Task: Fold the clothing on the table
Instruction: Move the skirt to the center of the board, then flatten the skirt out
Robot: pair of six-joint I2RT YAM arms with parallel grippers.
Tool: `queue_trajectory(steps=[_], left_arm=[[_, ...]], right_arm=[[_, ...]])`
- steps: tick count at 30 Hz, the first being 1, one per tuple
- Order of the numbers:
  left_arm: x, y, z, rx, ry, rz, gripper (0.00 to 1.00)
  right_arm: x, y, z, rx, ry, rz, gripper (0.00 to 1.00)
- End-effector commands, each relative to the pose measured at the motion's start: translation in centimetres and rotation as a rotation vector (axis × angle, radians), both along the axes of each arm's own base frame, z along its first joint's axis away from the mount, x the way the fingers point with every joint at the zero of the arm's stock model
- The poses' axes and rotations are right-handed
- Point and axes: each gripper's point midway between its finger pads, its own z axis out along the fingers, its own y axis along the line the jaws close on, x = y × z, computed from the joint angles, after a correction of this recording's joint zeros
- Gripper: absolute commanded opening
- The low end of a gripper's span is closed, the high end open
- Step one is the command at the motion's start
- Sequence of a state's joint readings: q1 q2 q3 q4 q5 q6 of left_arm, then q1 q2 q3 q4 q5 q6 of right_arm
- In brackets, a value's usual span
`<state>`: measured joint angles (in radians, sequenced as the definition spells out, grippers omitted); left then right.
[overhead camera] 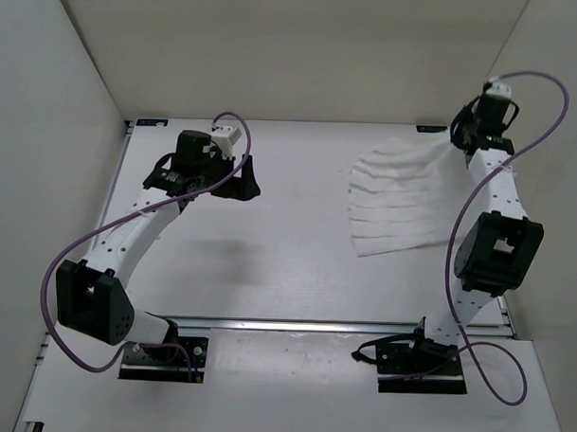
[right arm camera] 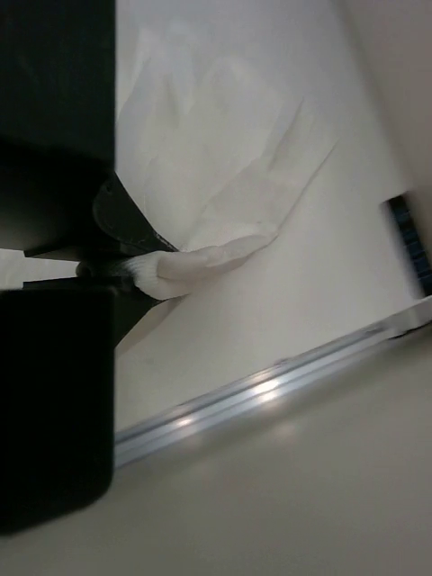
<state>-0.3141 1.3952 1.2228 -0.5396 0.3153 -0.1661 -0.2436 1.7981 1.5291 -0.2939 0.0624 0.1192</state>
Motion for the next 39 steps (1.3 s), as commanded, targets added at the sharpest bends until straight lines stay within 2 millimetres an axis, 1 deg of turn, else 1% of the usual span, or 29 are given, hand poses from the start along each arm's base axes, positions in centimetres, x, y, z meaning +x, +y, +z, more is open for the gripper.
queue_trajectory(steps=[1,2,4,5,6,7,8,9,10,11,12,14,15,16,17,18,19,22,26,28,29,30,31,33,34,35,37,38,39], left_arm=[[0.5,0.3,3.3,-0.04,-0.09,0.016,0.98],[0.4,0.4,3.7,-0.049,-0.098,0.016,0.99],[0.5,1.1,3.4,-0.033,-0.094,0.048,0.98],[0.2,1.4,3.5,-0.024,-0.095,0.054,0.98],[0.4,1.7,3.7,-0.012,-0.108,0.07,0.98],[0.5,2.2,3.8,-0.001,-0.114,0.093,0.99],[0.4,2.9,3.6,0.007,-0.111,0.116,0.99],[0.3,3.0,3.7,0.01,-0.111,0.122,0.99],[0.1,3.4,3.7,0.014,-0.112,0.137,0.98],[0.1,3.8,3.6,0.021,-0.112,0.158,0.98],[-0.2,4.3,3.7,0.023,-0.112,0.172,0.98],[-0.1,5.0,3.5,0.023,-0.108,0.208,0.98],[0.0,5.6,3.3,0.031,-0.104,0.228,0.99],[0.0,5.9,3.3,0.033,-0.106,0.238,0.98],[0.0,5.8,3.2,0.041,-0.104,0.234,0.99],[0.1,6.1,3.3,0.037,-0.107,0.238,0.99],[0.0,5.7,3.4,0.032,-0.108,0.232,0.99],[0.0,5.0,3.2,0.006,-0.1,0.204,0.99],[-0.5,2.7,2.5,-0.061,-0.071,0.116,0.99],[-0.9,1.0,1.8,-0.091,-0.044,0.053,0.98],[-1.0,0.7,1.3,-0.095,-0.029,0.053,0.99],[-1.0,0.2,0.8,-0.1,-0.01,0.057,0.99],[-0.8,0.3,0.1,-0.098,0.016,0.093,0.99],[0.0,1.7,-0.1,-0.113,0.018,0.184,0.98],[0.4,3.3,-0.6,-0.123,0.031,0.263,0.98],[0.6,5.4,-0.8,-0.115,0.028,0.34,0.97],[0.4,7.6,-1.0,-0.053,0.013,0.414,0.96],[0.8,8.7,-0.4,-0.015,-0.022,0.455,0.96],[0.5,9.3,-0.6,0.012,-0.011,0.47,0.96]], right_arm=[[3.1,4.3,17.1,-0.113,-0.354,0.091,0.0],[3.0,4.9,18.5,-0.14,-0.374,0.102,0.0],[2.8,9.5,22.7,-0.244,-0.441,0.173,0.0],[2.6,10.9,22.5,-0.289,-0.421,0.173,0.0],[2.5,14.4,22.1,-0.347,-0.406,0.254,0.0],[2.1,17.4,19.8,-0.373,-0.355,0.311,0.0],[1.7,18.2,16.8,-0.375,-0.293,0.327,0.0],[0.8,21.2,15.2,-0.355,-0.26,0.39,0.0],[-0.4,23.8,12.0,-0.315,-0.203,0.459,0.0],[-2.4,27.1,9.1,-0.28,-0.164,0.551,0.0],[-3.5,28.4,8.3,-0.257,-0.164,0.576,0.0],[-8.3,33.8,4.1,-0.094,-0.128,0.702,0.0],[-9.7,35.5,2.8,0.005,-0.103,0.745,0.21],[-11.0,36.1,1.2,0.046,-0.074,0.764,0.41],[-12.5,36.2,0.1,0.104,-0.047,0.754,0.9],[-13.0,36.3,-0.2,0.137,-0.04,0.739,1.0],[-13.5,35.3,-0.8,0.137,-0.036,0.727,0.99],[-13.5,32.2,1.2,0.131,-0.107,0.677,0.99],[-12.7,26.1,6.3,0.113,-0.222,0.552,0.99],[-12.4,23.7,7.0,0.089,-0.253,0.517,0.99],[-12.0,22.1,6.8,0.079,-0.245,0.478,0.99],[-11.5,21.8,6.2,0.078,-0.204,0.495,0.98],[-11.1,21.9,6.2,0.059,-0.183,0.515,0.98],[-9.5,25.0,5.2,-0.019,-0.086,0.604,0.99],[-8.4,25.5,6.8,-0.096,-0.105,0.609,0.99],[-8.1,27.6,4.4,-0.152,-0.026,0.648,1.0],[-6.7,32.8,3.3,-0.171,0.014,0.769,0.99],[-5.5,34.5,2.9,-0.175,0.017,0.798,0.99],[-5.5,35.8,2.2,-0.183,0.035,0.82,0.99]])
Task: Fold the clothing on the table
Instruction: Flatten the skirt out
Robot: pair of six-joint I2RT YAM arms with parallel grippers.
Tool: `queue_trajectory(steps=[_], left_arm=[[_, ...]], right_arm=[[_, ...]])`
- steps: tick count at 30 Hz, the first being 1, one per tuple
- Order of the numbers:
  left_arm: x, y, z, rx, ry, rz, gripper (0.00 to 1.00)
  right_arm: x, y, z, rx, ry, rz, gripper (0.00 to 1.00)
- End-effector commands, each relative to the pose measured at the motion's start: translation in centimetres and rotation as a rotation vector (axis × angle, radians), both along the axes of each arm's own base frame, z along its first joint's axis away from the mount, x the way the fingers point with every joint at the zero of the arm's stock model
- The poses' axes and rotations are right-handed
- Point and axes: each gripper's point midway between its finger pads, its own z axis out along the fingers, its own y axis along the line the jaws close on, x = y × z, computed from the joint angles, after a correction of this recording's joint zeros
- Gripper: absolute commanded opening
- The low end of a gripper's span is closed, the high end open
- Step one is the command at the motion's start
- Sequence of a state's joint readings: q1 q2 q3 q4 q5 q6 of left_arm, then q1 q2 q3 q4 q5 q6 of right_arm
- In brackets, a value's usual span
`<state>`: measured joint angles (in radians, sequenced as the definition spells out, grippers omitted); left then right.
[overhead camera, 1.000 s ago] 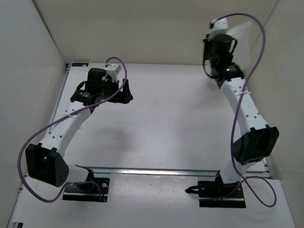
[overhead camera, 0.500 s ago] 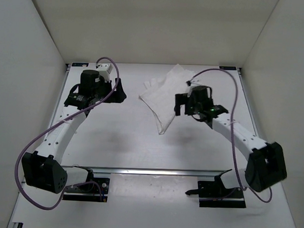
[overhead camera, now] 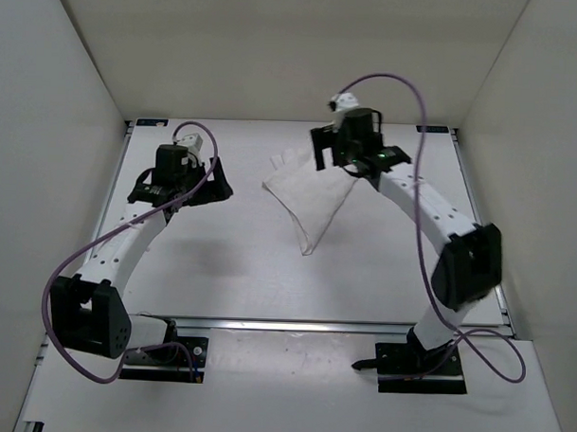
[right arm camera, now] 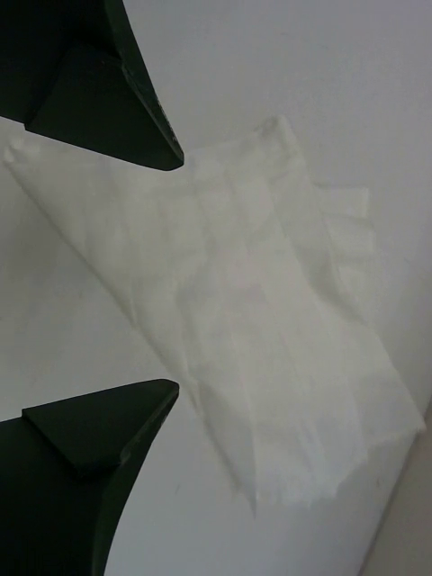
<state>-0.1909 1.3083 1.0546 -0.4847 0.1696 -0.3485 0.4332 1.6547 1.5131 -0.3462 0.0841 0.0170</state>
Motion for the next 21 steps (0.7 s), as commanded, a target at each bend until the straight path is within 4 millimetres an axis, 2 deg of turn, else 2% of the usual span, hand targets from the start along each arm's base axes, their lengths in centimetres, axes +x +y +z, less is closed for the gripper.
queue_trajectory(steps=[1,5,6,8,9,11,12,14,15,21], left_arm=[[0.4,2.9,2.6,0.06,-0.075,0.134,0.96],[-0.1,3.3,2.5,0.039,-0.075,0.168,0.96],[-0.4,3.1,2.4,0.038,-0.073,0.153,0.97],[-0.7,3.3,1.6,0.062,-0.05,0.157,0.99],[-0.7,3.2,1.7,0.062,-0.053,0.15,0.99],[-0.7,3.1,1.4,0.066,-0.045,0.144,0.99],[-0.9,2.6,1.4,0.062,-0.043,0.126,0.99],[-1.1,2.6,1.2,0.068,-0.038,0.127,0.98],[-1.2,2.8,1.1,0.072,-0.037,0.131,0.99],[-2.2,2.9,0.3,0.094,-0.013,0.127,0.99]], right_arm=[[0.3,4.9,-3.4,-0.12,0.078,0.12,0.99],[2.4,8.6,-6.5,-0.06,0.162,0.175,0.99],[2.3,9.4,-7.0,-0.059,0.169,0.186,0.98],[2.5,10.9,-9.8,-0.06,0.215,0.187,0.99],[2.5,11.6,-9.9,-0.031,0.23,0.2,0.98],[2.8,13.2,-12.6,-0.02,0.293,0.223,0.98],[3.3,13.3,-12.5,-0.016,0.286,0.202,0.99],[3.9,15.3,-13.9,-0.05,0.272,0.216,1.0],[4.2,15.0,-14.0,-0.079,0.256,0.186,0.99],[6.0,17.5,-14.7,-0.033,0.239,0.199,0.99]])
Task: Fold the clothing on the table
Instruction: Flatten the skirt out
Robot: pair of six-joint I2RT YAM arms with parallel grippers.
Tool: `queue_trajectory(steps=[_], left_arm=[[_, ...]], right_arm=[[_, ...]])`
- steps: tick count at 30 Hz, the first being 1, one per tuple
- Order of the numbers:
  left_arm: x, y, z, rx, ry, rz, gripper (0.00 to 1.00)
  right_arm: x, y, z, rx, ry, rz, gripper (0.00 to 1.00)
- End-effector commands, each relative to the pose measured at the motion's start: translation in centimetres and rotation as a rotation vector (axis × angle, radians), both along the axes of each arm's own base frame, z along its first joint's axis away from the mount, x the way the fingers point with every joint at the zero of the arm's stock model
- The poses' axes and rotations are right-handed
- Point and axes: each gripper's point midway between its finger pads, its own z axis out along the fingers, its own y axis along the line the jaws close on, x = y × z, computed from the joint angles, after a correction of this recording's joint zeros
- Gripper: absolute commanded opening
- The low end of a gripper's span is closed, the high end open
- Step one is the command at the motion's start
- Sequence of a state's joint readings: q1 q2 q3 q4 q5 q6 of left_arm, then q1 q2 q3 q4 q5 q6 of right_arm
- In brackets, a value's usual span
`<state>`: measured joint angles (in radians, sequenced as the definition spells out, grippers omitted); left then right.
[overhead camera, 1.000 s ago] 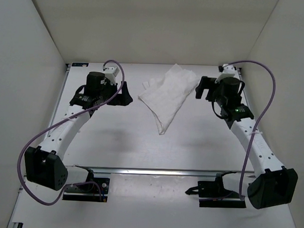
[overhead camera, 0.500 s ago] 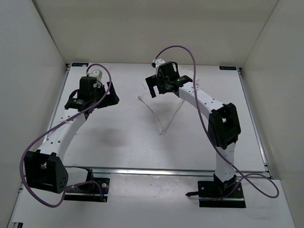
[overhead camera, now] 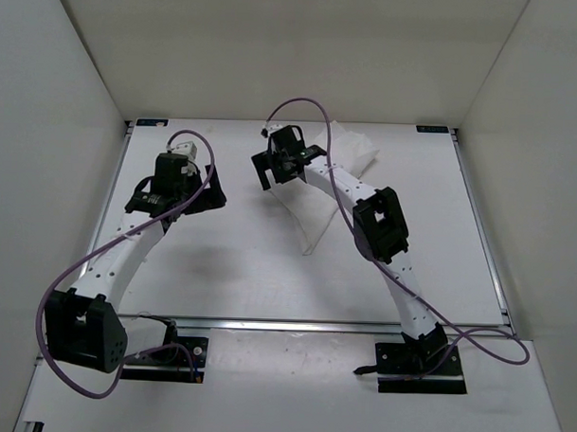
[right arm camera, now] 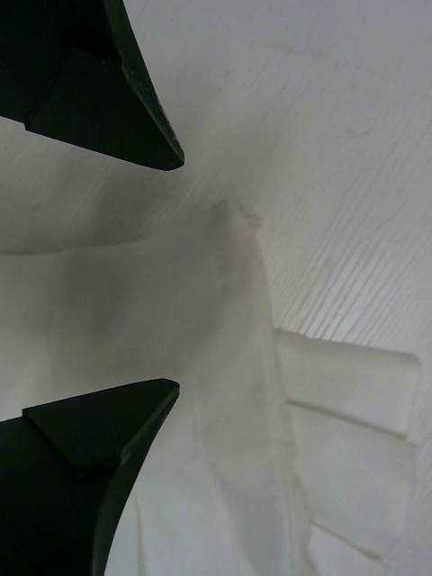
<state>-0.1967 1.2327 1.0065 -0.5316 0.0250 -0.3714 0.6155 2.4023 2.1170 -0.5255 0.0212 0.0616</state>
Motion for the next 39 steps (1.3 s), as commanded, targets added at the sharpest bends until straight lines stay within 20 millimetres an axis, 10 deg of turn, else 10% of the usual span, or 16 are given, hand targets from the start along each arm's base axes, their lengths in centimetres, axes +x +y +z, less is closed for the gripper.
queue_trajectory(steps=[1,24,27,32,39], left_arm=[[-0.8,0.2,0.8,0.016,-0.024,0.003,0.99],[-1.3,0.4,1.1,0.058,-0.033,-0.002,0.99],[-1.5,0.3,0.9,0.058,-0.025,-0.008,0.99],[-1.6,0.3,0.7,0.06,-0.026,-0.005,0.99],[-2.5,-3.8,-0.2,-0.095,-0.036,-0.193,0.94]], right_arm=[[1.8,2.1,3.7,0.078,-0.076,-0.023,0.99],[2.0,2.2,-2.4,-0.042,-0.043,-0.106,0.84],[2.1,2.2,-3.0,-0.043,-0.031,-0.102,0.7],[2.7,1.5,-2.0,-0.049,-0.052,-0.131,0.03],[2.6,0.7,4.8,-0.016,-0.122,-0.156,0.0]])
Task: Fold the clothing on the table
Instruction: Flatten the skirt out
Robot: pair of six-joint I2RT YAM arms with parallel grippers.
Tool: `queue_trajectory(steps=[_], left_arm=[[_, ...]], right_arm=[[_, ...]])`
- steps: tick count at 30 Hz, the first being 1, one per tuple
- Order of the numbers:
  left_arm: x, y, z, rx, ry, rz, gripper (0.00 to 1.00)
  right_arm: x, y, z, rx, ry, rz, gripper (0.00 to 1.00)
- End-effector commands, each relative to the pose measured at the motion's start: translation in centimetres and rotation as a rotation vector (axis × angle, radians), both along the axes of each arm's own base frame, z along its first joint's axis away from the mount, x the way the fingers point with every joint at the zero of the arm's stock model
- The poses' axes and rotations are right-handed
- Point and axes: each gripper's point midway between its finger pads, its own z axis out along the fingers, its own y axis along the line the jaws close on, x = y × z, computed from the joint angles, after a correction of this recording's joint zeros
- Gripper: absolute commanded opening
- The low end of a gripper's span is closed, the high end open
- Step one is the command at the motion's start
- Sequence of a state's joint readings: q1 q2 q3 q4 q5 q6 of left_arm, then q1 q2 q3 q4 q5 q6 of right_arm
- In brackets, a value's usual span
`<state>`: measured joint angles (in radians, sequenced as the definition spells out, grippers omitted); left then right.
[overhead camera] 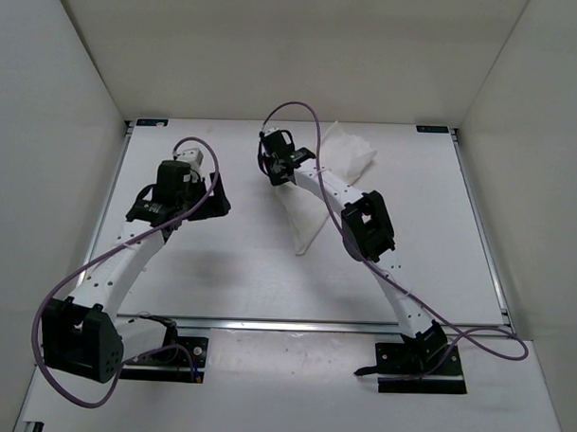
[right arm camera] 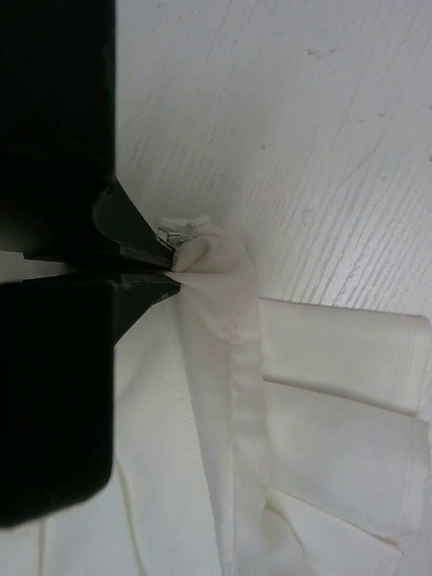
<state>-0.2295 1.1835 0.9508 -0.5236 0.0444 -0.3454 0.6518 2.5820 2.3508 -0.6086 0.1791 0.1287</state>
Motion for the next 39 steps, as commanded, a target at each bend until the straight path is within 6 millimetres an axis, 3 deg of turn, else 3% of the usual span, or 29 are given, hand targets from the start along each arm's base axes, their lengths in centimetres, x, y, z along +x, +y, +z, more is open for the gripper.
queue_trajectory(steps=[1,3,4,5,6,7,9,13,14,15,17,18,19,22,25,26,30,31,35,36,39], left_arm=[[-1.1,-4.0,0.7,-0.173,-0.031,-0.16,0.91],[-2.2,-5.9,-0.1,-0.297,-0.001,-0.196,0.86],[-2.3,-7.0,0.8,-0.389,-0.012,-0.209,0.82],[-3.4,-7.9,-0.1,-0.463,0.035,-0.213,0.78],[-3.9,-8.5,-1.1,-0.496,0.043,-0.224,0.77],[-3.8,-9.2,-0.4,-0.557,0.025,-0.234,0.75],[-4.9,-10.3,-1.4,-0.615,0.047,-0.256,0.76],[-4.5,-10.7,-1.1,-0.628,0.034,-0.249,0.75],[-4.5,-10.8,-1.2,-0.636,0.041,-0.242,0.76],[-4.2,-10.9,-1.0,-0.642,0.034,-0.24,0.76],[-4.1,-11.3,-1.2,-0.671,0.053,-0.219,0.78],[-4.0,-11.3,-1.6,-0.687,0.071,-0.19,0.79],[-3.6,-11.0,-1.8,-0.701,0.077,-0.153,0.78],[-2.3,-9.5,-2.5,-0.708,0.087,-0.049,0.77],[-1.0,-8.2,-2.7,-0.657,0.08,0.008,0.77],[-0.8,-7.9,-2.9,-0.644,0.091,0.017,0.78],[-0.3,-7.7,-3.8,-0.596,0.115,0.005,0.78],[-0.2,-8.2,-3.7,-0.565,0.121,-0.013,0.79],[-2.8,-10.6,-4.8,-0.556,0.205,-0.072,0.77],[-4.0,-11.0,-6.0,-0.546,0.235,-0.078,0.76],[-6.5,-12.1,-6.9,-0.572,0.276,-0.088,0.73]], right_arm=[[0.7,-1.3,8.7,0.052,-0.116,-0.059,0.0],[0.3,-1.7,10.4,0.075,-0.116,-0.064,0.0],[0.1,-2.2,11.5,0.094,-0.114,-0.08,0.0],[-0.1,-2.3,11.7,0.107,-0.107,-0.091,0.0],[0.0,-2.5,13.5,0.133,-0.129,-0.096,0.0],[-0.2,-2.8,14.4,0.135,-0.139,-0.1,0.0],[-0.5,-2.8,16.5,0.144,-0.183,-0.112,0.0],[-1.3,-4.6,20.8,0.127,-0.278,-0.174,0.0],[-2.0,-4.8,20.2,0.121,-0.255,-0.167,0.0],[-2.3,-5.4,21.0,0.141,-0.255,-0.176,0.0],[-3.8,-7.2,20.5,0.143,-0.229,-0.22,0.0],[-5.0,-8.7,19.1,0.106,-0.208,-0.235,0.0],[-5.3,-8.6,19.6,0.137,-0.231,-0.233,0.0],[-8.7,-11.1,18.6,0.203,-0.224,-0.272,0.0],[-13.9,-14.6,16.7,0.291,-0.202,-0.327,0.0],[-14.5,-15.3,16.4,0.287,-0.213,-0.339,0.0],[-19.6,-17.4,11.6,0.317,-0.058,-0.378,0.0],[-20.8,-17.2,10.4,0.34,-0.031,-0.376,0.0],[-23.1,-17.4,7.1,0.4,0.047,-0.404,0.0],[-23.4,-17.3,6.5,0.404,0.061,-0.396,0.0],[-23.0,-16.9,6.6,0.394,0.039,-0.389,0.0]])
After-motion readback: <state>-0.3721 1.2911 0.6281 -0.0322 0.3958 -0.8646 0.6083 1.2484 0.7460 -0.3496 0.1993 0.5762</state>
